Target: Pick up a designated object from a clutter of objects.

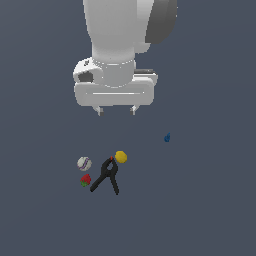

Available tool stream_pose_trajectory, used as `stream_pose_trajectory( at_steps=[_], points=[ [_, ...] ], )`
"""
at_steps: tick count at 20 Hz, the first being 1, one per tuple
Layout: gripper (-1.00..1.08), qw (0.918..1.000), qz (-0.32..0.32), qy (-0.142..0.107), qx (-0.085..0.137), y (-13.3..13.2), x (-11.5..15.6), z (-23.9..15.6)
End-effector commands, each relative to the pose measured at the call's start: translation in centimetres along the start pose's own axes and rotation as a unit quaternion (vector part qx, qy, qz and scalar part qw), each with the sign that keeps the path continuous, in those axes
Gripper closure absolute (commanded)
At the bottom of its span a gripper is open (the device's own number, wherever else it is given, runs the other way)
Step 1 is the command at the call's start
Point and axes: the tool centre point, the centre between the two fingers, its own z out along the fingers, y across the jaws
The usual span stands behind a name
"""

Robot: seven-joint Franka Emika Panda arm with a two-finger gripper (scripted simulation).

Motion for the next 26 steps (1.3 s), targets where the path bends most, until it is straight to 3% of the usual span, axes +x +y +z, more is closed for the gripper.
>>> stream_pose_trajectory(
  at_steps=[1, 13, 26],
  points=[
    [-0.92, 0.9998, -0.018, -0.001, 0.001, 0.5, 0.3, 0.8],
    [-0.92, 0.9912, -0.132, -0.004, 0.006, 4.0, 2.0, 5.8],
    [-0.92, 0.9665, -0.256, -0.005, 0.012, 8.2, 3.1, 11.8]
  ],
)
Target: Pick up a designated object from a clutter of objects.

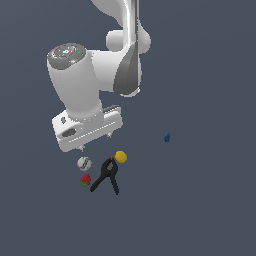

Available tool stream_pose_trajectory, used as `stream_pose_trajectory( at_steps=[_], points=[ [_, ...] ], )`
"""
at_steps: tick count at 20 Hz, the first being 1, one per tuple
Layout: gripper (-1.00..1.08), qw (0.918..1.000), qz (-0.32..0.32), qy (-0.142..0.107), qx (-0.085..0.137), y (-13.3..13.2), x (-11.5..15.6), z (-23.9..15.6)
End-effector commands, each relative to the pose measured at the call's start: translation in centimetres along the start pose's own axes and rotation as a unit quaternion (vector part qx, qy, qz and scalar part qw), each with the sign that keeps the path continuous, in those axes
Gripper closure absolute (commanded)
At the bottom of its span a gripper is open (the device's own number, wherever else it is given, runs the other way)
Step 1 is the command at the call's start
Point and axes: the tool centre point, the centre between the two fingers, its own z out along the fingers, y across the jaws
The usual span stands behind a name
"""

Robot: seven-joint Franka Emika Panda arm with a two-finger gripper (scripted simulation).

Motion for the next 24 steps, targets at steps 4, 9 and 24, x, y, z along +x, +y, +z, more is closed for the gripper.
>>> stream_pose_trajectory(
  at_steps=[4, 9, 24],
  points=[
    [-0.92, 0.9985, -0.054, -0.001, 0.002, 1.7, -0.7, 2.6],
    [-0.92, 0.9947, -0.103, -0.001, 0.003, 3.2, -1.4, 5.0],
    [-0.92, 0.9728, -0.232, -0.003, 0.007, 6.8, -4.0, 11.6]
  ],
)
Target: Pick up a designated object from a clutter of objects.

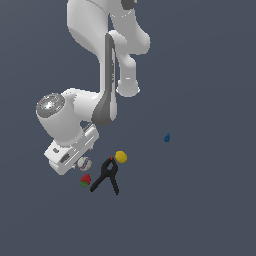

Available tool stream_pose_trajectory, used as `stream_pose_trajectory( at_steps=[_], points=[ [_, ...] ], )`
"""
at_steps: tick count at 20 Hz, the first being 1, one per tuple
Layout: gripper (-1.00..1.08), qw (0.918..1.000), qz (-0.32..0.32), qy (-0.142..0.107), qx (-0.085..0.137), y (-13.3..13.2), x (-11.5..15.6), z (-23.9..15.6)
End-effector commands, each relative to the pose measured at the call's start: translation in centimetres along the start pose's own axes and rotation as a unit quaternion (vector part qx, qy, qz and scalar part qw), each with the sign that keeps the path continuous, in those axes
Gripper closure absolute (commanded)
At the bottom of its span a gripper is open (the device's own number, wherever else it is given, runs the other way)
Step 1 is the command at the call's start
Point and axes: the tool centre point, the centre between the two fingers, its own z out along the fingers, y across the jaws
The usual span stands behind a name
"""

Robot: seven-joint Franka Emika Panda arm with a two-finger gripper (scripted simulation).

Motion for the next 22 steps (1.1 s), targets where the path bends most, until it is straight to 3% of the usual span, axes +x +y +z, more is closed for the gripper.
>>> stream_pose_trajectory(
  at_steps=[1, 16, 22],
  points=[
    [-0.92, 0.9999, -0.017, 0.0, 0.0, 0.2, -0.5, 0.8],
    [-0.92, 0.999, -0.045, -0.001, 0.001, 0.5, -1.5, 2.6],
    [-0.92, 0.9989, -0.046, -0.001, 0.001, 0.5, -1.5, 5.4]
  ],
)
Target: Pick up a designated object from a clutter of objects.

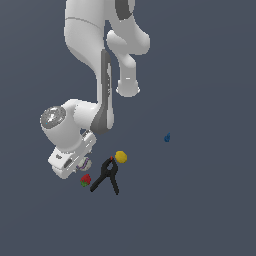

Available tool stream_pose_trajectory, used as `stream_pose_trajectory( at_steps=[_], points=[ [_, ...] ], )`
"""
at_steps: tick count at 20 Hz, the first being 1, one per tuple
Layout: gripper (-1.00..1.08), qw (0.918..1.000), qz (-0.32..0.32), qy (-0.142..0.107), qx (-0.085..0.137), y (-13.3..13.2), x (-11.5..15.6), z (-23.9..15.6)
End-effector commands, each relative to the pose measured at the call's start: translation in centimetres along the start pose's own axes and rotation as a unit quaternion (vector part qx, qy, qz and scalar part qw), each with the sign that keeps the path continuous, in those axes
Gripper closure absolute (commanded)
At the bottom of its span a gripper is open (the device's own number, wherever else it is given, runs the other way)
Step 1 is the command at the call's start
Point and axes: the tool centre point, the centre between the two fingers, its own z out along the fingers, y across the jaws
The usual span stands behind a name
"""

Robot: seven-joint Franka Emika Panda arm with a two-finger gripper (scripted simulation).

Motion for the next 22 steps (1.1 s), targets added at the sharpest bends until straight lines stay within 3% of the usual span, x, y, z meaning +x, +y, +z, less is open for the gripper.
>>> stream_pose_trajectory(
  at_steps=[1, 8, 9, 22],
  points=[
    [-0.92, 1.0, 0.0, 0.0, 0.001, -0.1, 0.0, 1.4],
    [-0.92, 1.0, -0.001, 0.0, 0.0, 0.0, 0.0, 2.8],
    [1.08, 1.0, -0.001, 0.0, 0.0, 0.0, 0.0, 2.8],
    [1.08, 1.0, -0.001, 0.0, 0.0, 0.0, 0.2, 2.5]
  ],
)
